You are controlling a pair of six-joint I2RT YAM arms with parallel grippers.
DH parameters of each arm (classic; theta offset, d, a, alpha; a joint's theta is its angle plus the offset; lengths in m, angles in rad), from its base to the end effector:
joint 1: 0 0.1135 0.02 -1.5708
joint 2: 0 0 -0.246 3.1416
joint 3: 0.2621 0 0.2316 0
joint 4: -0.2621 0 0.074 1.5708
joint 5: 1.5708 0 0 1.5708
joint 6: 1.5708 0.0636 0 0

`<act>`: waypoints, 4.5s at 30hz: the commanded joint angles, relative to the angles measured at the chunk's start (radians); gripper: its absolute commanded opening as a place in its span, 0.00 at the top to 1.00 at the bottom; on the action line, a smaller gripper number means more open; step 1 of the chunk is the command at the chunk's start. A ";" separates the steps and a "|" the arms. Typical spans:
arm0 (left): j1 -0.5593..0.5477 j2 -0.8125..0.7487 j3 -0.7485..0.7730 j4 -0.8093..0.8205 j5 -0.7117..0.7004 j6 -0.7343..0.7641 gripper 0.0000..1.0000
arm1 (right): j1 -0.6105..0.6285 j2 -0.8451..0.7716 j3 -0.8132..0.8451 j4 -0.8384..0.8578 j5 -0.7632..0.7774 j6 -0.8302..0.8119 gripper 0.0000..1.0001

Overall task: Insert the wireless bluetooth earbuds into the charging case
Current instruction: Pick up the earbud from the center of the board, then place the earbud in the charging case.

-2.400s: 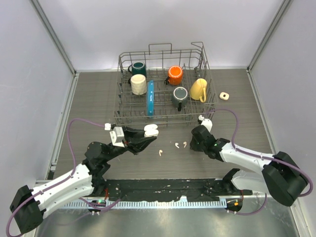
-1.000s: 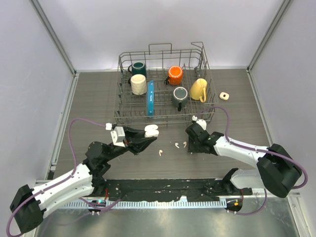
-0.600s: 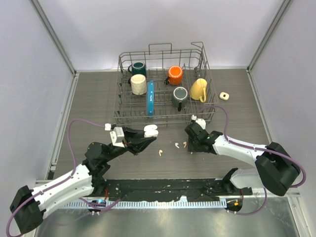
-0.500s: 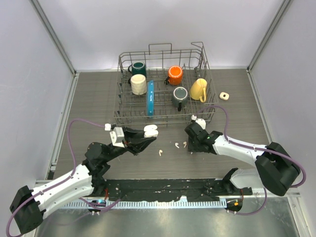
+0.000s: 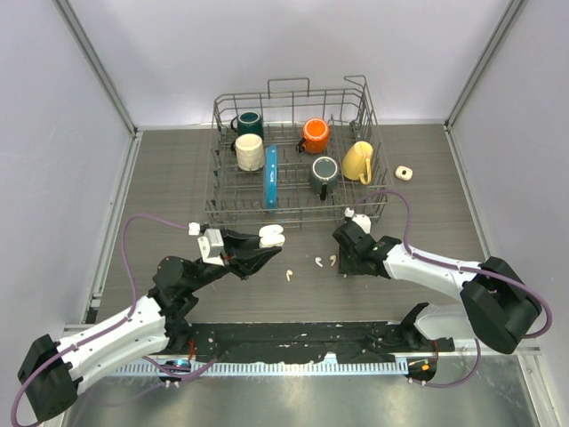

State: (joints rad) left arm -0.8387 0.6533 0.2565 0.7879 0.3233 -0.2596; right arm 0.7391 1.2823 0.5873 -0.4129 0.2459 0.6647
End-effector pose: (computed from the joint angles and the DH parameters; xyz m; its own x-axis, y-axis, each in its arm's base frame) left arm 0.1042 -0.1461 0.2831 0.0149 -0.3806 -0.9246 0.9368 0.3286 -0.1203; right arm 0.1736 0.1373 0.1308 -0.8740 0.0129 -0.4858 -0.0431 0.9936 0.1040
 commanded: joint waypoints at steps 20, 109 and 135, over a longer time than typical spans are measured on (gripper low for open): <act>-0.003 0.019 0.010 0.033 -0.004 -0.013 1.00 | 0.023 -0.043 0.008 0.000 0.035 -0.019 0.83; -0.005 0.101 0.044 0.148 -0.013 -0.004 1.00 | 0.640 -0.284 0.278 0.471 0.425 -0.441 0.99; -0.005 0.074 0.017 0.142 -0.099 0.022 1.00 | 0.640 -0.275 0.302 0.425 0.374 -0.424 0.99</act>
State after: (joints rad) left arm -0.8494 0.7490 0.2600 0.8284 0.3111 -0.2729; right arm 1.3705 1.0122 0.8677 0.0521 0.6590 0.2176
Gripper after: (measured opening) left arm 0.316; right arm 0.275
